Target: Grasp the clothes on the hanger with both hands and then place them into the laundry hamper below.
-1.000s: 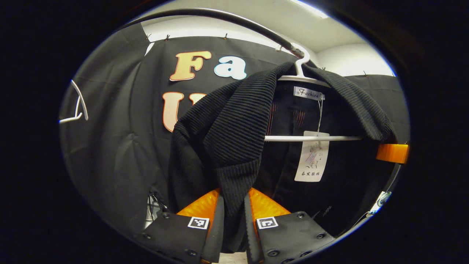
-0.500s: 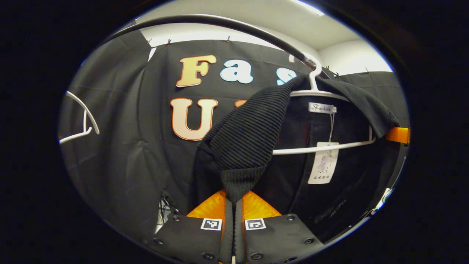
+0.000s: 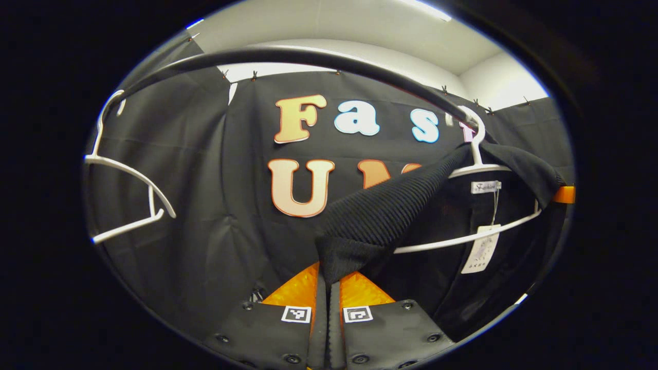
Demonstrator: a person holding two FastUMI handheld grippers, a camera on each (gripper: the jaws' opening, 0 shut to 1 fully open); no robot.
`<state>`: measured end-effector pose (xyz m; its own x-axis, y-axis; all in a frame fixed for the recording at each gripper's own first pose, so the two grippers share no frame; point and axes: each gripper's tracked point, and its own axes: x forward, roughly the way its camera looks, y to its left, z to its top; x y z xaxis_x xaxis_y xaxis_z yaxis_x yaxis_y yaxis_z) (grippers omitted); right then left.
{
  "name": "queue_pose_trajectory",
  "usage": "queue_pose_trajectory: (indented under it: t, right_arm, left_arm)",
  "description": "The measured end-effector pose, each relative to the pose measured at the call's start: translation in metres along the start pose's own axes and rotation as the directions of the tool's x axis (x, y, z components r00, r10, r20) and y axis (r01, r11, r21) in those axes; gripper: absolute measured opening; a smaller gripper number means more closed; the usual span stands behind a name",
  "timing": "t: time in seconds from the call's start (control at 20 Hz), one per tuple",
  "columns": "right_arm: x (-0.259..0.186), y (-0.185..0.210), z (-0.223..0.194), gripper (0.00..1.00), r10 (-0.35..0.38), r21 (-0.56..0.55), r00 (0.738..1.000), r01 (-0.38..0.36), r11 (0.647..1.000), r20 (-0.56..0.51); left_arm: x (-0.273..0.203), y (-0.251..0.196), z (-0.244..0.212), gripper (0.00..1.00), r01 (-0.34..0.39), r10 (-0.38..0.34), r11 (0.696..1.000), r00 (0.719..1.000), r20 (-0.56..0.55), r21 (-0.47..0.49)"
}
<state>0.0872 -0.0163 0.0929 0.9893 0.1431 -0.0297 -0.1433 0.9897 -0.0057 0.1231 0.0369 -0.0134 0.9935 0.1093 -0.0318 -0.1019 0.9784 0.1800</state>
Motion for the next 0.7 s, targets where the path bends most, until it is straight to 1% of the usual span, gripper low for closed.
queue_pose_trajectory:
  t: [0.05, 0.1, 0.3, 0.35, 0.45, 0.5, 0.6, 0.7]
  right_arm:
    - [0.001, -0.004, 0.004, 0.00, -0.002, -0.007, 1.000, 0.002, 1.000, 0.004]
    - [0.002, -0.008, 0.008, 0.00, -0.002, -0.013, 1.000, 0.002, 1.000, 0.009]
    - [0.012, -0.019, 0.019, 0.00, 0.026, -0.010, 1.000, -0.026, 1.000, 0.011]
    - [0.018, -0.024, 0.021, 0.07, 0.026, -0.022, 1.000, -0.026, 0.999, 0.009]
    - [0.026, -0.031, 0.021, 0.07, 0.033, -0.031, 0.999, -0.033, 0.999, -0.004]
    - [0.030, -0.032, 0.025, 0.00, 0.041, -0.037, 0.999, -0.041, 0.999, -0.002]
    - [0.040, -0.040, 0.029, 0.00, 0.056, -0.035, 0.998, -0.056, 0.998, 0.001]
    - [0.049, -0.047, 0.028, 0.00, 0.084, 0.000, 0.996, -0.084, 0.996, -0.008]
  left_arm:
    - [-0.001, 0.005, 0.007, 0.12, -0.013, 0.013, 1.000, 1.000, 0.012, 0.009]
    - [0.000, 0.009, 0.013, 0.09, -0.024, 0.023, 1.000, 0.999, 0.025, 0.017]
    - [0.002, 0.024, 0.035, 0.09, -0.062, 0.060, 0.998, 0.996, 0.073, 0.029]
    - [0.003, 0.024, 0.039, 0.09, -0.066, 0.064, 0.998, 0.995, 0.078, 0.025]
    - [0.005, 0.027, 0.045, 0.09, -0.080, 0.079, 0.997, 0.994, 0.081, 0.011]
    - [0.004, 0.028, 0.050, 0.09, -0.089, 0.088, 0.996, 0.992, 0.088, 0.003]
    - [0.003, 0.027, 0.054, 0.09, -0.094, 0.093, 0.996, 0.991, 0.095, 0.006]
    - [0.003, 0.031, 0.056, 0.09, -0.102, 0.099, 0.994, 0.991, 0.095, 0.025]
